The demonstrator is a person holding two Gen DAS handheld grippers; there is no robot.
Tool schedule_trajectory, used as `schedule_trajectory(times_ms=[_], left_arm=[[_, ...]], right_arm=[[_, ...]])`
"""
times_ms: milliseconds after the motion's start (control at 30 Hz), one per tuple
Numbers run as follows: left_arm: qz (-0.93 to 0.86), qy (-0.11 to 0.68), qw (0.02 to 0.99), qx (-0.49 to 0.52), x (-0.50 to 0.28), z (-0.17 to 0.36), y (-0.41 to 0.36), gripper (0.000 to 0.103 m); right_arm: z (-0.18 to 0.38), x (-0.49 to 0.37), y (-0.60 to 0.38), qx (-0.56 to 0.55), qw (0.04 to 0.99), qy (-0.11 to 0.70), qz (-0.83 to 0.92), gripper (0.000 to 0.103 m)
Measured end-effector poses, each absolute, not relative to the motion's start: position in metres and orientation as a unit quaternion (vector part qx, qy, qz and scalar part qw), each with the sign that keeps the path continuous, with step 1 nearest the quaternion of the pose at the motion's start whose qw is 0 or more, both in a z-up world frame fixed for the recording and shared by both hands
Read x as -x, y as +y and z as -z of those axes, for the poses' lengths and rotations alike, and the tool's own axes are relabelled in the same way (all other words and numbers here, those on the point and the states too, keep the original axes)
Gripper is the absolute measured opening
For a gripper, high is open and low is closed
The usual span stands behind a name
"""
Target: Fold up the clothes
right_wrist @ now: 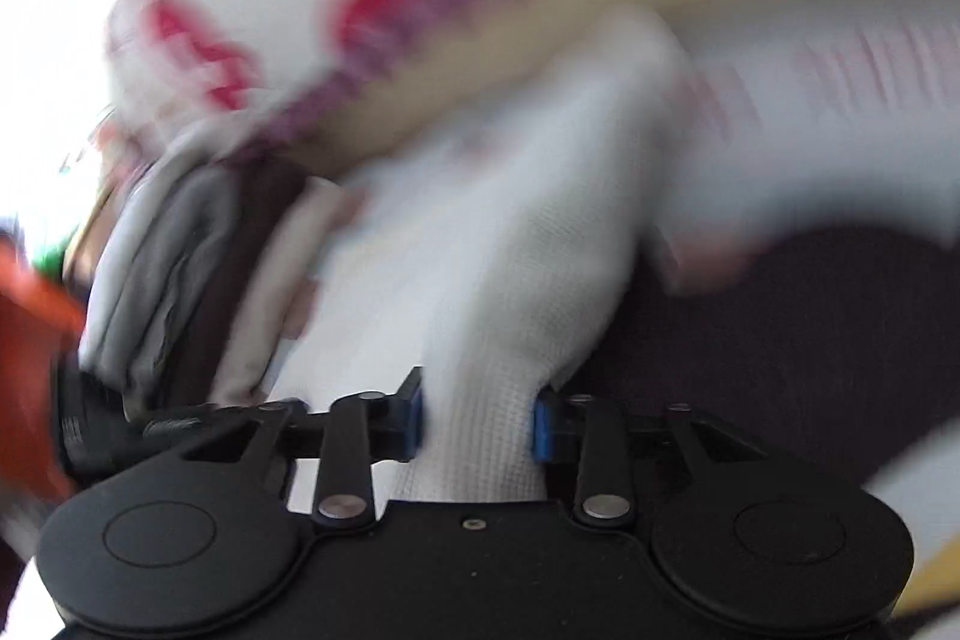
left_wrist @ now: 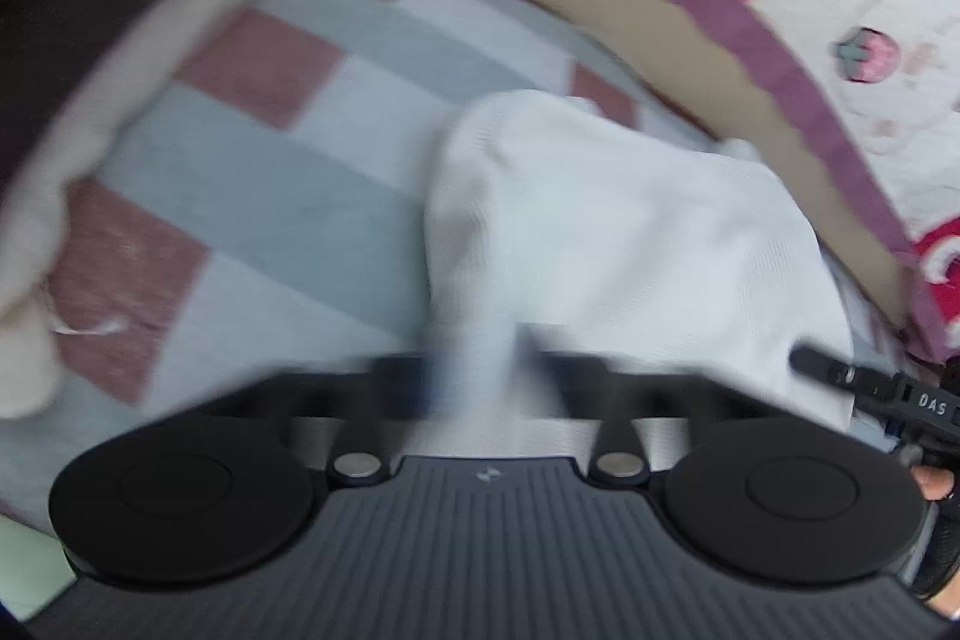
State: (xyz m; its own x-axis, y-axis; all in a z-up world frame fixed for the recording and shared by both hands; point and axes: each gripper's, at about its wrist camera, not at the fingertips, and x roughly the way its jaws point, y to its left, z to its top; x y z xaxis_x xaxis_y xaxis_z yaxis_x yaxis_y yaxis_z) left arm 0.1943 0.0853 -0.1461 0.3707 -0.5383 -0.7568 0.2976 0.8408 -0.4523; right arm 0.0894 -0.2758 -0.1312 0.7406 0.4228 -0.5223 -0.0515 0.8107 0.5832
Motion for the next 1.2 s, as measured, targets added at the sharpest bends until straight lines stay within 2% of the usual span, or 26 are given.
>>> schedule_trajectory(times_ms=[133, 233, 267, 333, 400, 533, 633, 667, 700, 733, 800, 900, 933, 1000, 1100, 1200], left_arm=[[0.292, 0.476, 0.825, 0.087, -0.19, 0.141, 0.065, 0.009], [0.32, 0.457, 0.828, 0.061, -0.186, 0.137, 0.05, 0.015], [0.329, 0.45, 0.828, 0.053, -0.185, 0.136, 0.045, 0.019], [0.332, 0.464, 0.82, 0.047, -0.189, 0.143, 0.039, 0.041], [0.33, 0.488, 0.806, 0.059, -0.192, 0.154, 0.038, 0.049], [0.348, 0.506, 0.784, 0.093, -0.19, 0.163, 0.042, 0.061], [0.35, 0.518, 0.777, 0.074, -0.183, 0.161, 0.035, 0.059], [0.349, 0.522, 0.775, 0.064, -0.181, 0.16, 0.032, 0.05], [0.348, 0.526, 0.774, 0.055, -0.178, 0.16, 0.03, 0.028], [0.347, 0.525, 0.776, 0.052, -0.176, 0.158, 0.028, 0.022], [0.345, 0.513, 0.784, 0.056, -0.172, 0.156, 0.029, 0.016], [0.362, 0.481, 0.797, 0.036, -0.162, 0.142, 0.023, 0.015], [0.366, 0.472, 0.801, 0.027, -0.159, 0.139, 0.019, 0.015], [0.369, 0.459, 0.808, 0.011, -0.155, 0.136, 0.011, 0.015], [0.365, 0.46, 0.809, -0.002, -0.153, 0.136, 0.006, 0.018], [0.354, 0.484, 0.8, -0.005, -0.156, 0.142, 0.006, 0.026]], right_arm=[[0.099, -0.056, -0.267, -0.191, 0.935, 0.29, -0.065, 0.034], [0.11, -0.053, -0.286, -0.158, 0.928, 0.336, -0.02, 0.035], [0.118, -0.054, -0.296, -0.168, 0.921, 0.352, -0.015, 0.035], [0.131, -0.053, -0.313, -0.201, 0.909, 0.364, -0.007, 0.037], [0.138, -0.048, -0.321, -0.232, 0.905, 0.357, -0.002, 0.037], [0.138, -0.048, -0.317, -0.21, 0.908, 0.362, 0.001, 0.041], [0.14, -0.051, -0.323, -0.234, 0.901, 0.365, -0.005, 0.042], [0.142, -0.053, -0.325, -0.246, 0.898, 0.365, -0.008, 0.044], [0.144, -0.054, -0.327, -0.26, 0.895, 0.363, -0.009, 0.049], [0.147, -0.054, -0.328, -0.274, 0.891, 0.361, -0.011, 0.052], [0.152, -0.055, -0.334, -0.308, 0.881, 0.359, -0.016, 0.054], [0.156, -0.052, -0.345, -0.351, 0.867, 0.352, -0.027, 0.054], [0.155, -0.052, -0.345, -0.351, 0.87, 0.346, -0.031, 0.046], [0.144, -0.052, -0.338, -0.307, 0.889, 0.336, -0.044, 0.038], [0.13, -0.05, -0.322, -0.237, 0.913, 0.328, -0.047, 0.037], [0.128, -0.051, -0.315, -0.219, 0.916, 0.336, -0.035, 0.038]])
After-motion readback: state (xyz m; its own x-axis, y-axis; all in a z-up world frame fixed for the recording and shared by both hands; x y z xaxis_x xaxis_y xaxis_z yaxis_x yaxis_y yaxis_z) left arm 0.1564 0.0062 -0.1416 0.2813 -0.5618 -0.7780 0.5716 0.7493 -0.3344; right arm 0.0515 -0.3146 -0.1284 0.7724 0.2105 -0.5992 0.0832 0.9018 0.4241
